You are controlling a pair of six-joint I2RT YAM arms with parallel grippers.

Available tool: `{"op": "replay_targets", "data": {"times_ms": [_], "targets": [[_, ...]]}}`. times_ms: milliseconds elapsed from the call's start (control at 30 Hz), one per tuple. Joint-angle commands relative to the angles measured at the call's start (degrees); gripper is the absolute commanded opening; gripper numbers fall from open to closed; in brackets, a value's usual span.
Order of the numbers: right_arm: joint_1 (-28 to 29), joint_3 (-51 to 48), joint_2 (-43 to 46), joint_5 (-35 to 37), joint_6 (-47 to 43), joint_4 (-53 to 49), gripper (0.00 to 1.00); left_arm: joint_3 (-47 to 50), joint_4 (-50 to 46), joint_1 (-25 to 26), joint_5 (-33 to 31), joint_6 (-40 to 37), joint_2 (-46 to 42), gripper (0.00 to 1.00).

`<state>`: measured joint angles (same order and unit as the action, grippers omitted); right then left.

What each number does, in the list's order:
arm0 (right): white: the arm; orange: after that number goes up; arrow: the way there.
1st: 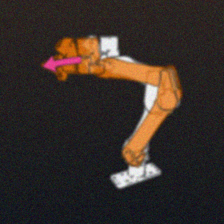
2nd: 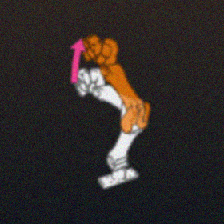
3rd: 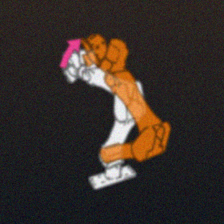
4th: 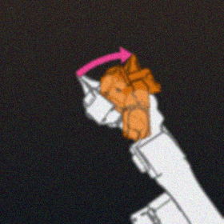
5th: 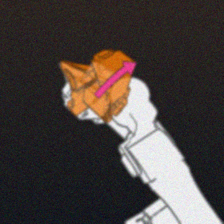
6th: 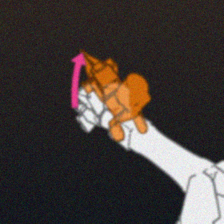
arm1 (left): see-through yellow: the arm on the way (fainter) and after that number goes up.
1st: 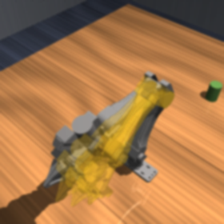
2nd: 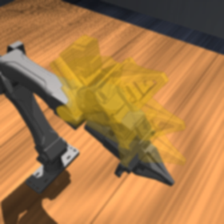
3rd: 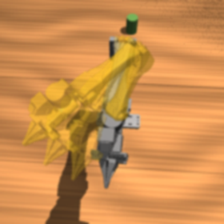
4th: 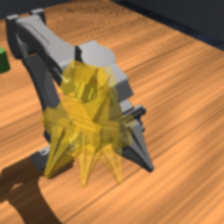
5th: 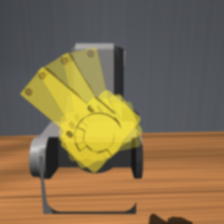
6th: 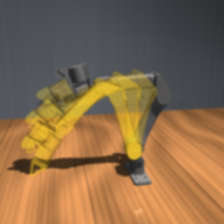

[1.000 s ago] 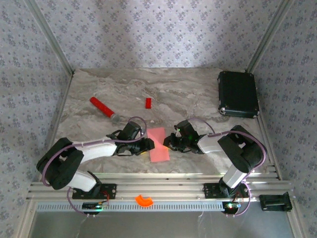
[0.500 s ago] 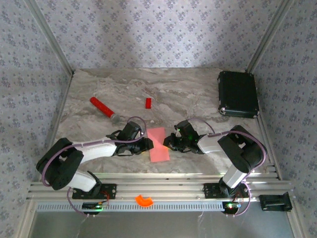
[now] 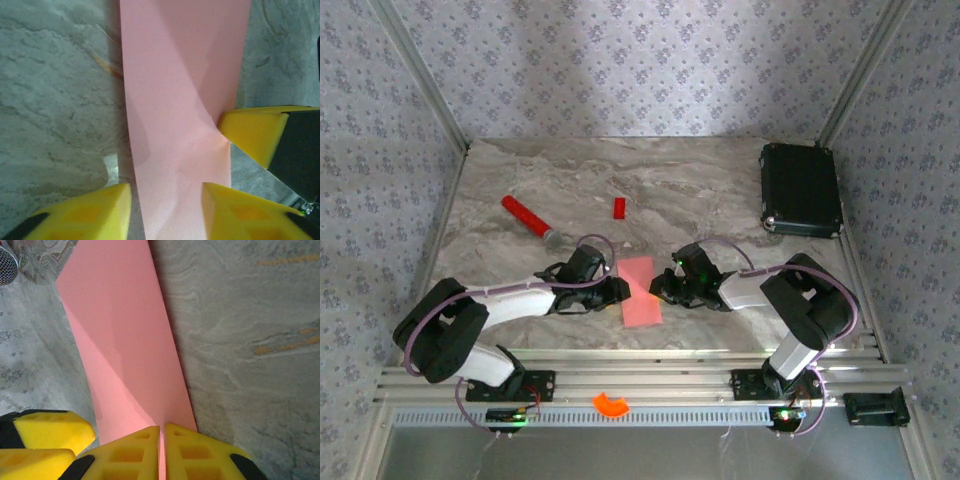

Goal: Fold a paper plane with a square sheet of paper (pick it up from the middle)

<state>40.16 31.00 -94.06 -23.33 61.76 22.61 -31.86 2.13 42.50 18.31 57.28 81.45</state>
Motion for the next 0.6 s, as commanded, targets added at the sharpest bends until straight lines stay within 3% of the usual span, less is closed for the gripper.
{"op": "replay_targets", "data": {"times_ms": [0,167,567], "targets": [[1.06,-0.91,-1.61,2.24,0.38,-5.47,0.12,-0.31,-2.49,0.21,-1.82,-0.37,-0.50,0.49],[1.06,-0.82,-1.79,2.33,0.34,-5.56,0.12,-1.01,-2.52,0.04,-1.85,-1.20,0.97,0.52],[1.24,-0.85,-1.98,2.34,0.46,-5.47,0.12,-0.12,7.97,-1.33,3.98,0.46,5.82,0.29]]}}
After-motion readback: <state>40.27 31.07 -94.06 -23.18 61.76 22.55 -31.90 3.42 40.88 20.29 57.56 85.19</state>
